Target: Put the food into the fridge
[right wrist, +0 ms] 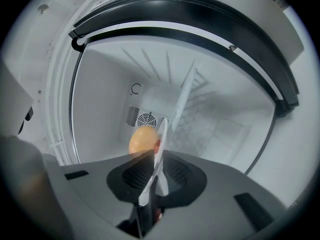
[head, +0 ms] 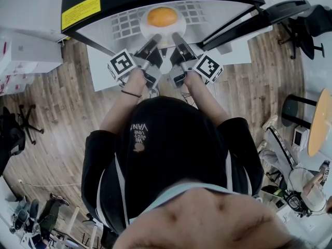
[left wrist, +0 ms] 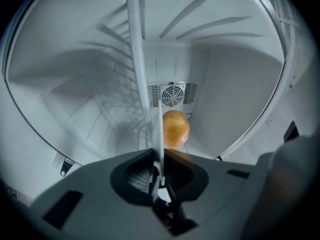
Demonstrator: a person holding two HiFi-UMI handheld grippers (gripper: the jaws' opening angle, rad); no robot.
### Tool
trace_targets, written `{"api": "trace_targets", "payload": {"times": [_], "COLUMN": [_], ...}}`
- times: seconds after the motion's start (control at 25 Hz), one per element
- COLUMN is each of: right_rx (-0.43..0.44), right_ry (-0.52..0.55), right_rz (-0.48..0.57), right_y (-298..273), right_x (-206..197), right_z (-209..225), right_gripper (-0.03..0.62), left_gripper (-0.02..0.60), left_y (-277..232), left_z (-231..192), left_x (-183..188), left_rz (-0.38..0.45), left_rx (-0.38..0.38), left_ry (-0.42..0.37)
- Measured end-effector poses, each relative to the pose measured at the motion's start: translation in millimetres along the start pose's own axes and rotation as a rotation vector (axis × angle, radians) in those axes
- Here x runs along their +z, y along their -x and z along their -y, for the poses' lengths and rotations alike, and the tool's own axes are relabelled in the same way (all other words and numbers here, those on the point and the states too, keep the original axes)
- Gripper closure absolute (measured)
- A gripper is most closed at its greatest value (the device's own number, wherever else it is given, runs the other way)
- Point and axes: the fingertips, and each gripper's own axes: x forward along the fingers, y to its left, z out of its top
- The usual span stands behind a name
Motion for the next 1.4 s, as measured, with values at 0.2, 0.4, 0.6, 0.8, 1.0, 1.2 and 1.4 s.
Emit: {"api": "trace_targets", "payload": {"times": [0.2,0.4,0.6,0.8,1.0,1.2,1.4], "right_rx": [0.008,0.023,0.037,0.015,0.053,0.049,0.035], "right_ry": [0.02,-0.001,0.015,0.037,0.053,0.027,0.047], "right_rz": [0.003,0.01,0.013,0.006,0.006,0.006,-0.001], "right_y": [0.3,-1.3,-3.5,-3.5,-7.4,-9.4,-10.4], "right_x": [4.2,5.9,8.7,9.9,11.5,10.9,11.7], "right_z": [-1.5,-4.3,-6.3,-2.3,-9.3,-8.0,-6.0], "right_gripper": [0.548,0.545,0.537,0.534,0.53,0.522,0.519], "left_gripper": [0.549,0.549,0.549,0.548,0.545,0.535,0.532], "left_y": [-1.7,-3.8,-5.6,-6.7,-7.2,-7.7,-8.4], "left_z": [0.3,0.8,3.1,5.5,7.3,7.6,7.7], "left_x": [0.4,1.7,2.9,3.5,5.5,8.7,10.5], "left_rz": [0.0,0.005,0.008,0.01,0.016,0.017,0.018], "left_rx": [-0.004,-0.008,-0.024,-0.039,-0.05,-0.055,-0.057], "left_ry": [-0.011,-0.011,0.003,0.013,0.026,0.019,0.014]}}
